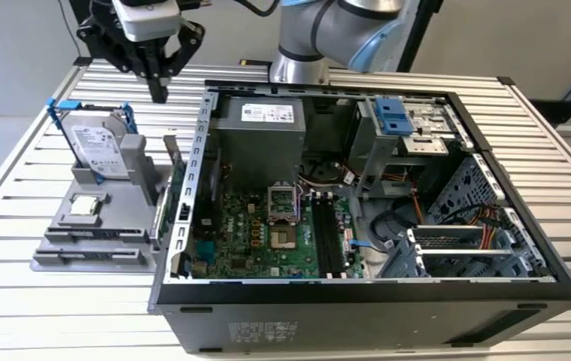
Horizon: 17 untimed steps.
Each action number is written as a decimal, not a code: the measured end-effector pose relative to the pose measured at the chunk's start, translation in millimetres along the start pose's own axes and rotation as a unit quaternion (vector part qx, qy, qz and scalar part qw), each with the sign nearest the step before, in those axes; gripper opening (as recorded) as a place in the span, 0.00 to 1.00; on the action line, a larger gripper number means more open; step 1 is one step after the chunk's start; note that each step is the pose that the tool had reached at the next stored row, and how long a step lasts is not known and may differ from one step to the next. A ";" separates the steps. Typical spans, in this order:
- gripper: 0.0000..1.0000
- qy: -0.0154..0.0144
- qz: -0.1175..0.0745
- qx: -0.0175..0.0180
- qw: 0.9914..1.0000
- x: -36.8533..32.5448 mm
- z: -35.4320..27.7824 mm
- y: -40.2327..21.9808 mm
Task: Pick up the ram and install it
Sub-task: 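Reach for the ram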
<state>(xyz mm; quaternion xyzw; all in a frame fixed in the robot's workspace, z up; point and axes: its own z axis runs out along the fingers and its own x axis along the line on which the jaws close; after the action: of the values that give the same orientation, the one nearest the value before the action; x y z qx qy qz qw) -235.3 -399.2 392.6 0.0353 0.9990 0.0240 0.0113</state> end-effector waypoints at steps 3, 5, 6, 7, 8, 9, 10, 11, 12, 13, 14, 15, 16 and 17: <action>0.00 0.000 0.000 0.000 1.000 13.6 -0.3 -0.9; 0.00 0.000 0.000 0.000 1.000 23.0 -0.5 -1.6; 0.00 0.000 0.000 0.000 1.000 27.6 -0.6 -1.9; 0.00 0.000 0.000 0.000 1.000 32.0 -0.7 -2.2; 0.00 0.000 0.000 0.000 1.000 36.4 -0.8 -2.5; 0.00 0.000 0.000 0.000 1.000 40.9 -0.9 -2.9; 0.00 0.000 0.000 0.000 1.000 45.7 -1.0 -3.2; 0.00 0.000 0.000 0.000 1.000 50.2 -1.1 -3.5; 0.00 0.000 0.000 0.000 1.000 54.8 -1.2 -3.8; 0.00 0.000 0.000 0.000 1.000 59.3 -1.3 -4.1; 0.00 0.000 0.000 0.000 1.000 63.7 -1.4 -4.5; 0.00 0.000 0.000 0.000 1.000 68.2 -1.4 -4.8; 0.00 0.000 0.000 0.000 1.000 72.7 -1.5 -5.1; 0.00 0.000 0.000 0.000 1.000 77.2 -1.6 -5.4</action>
<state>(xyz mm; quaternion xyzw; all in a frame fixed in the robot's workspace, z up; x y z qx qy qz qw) -312.8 -399.1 392.4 0.0354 0.9990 0.0241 0.0113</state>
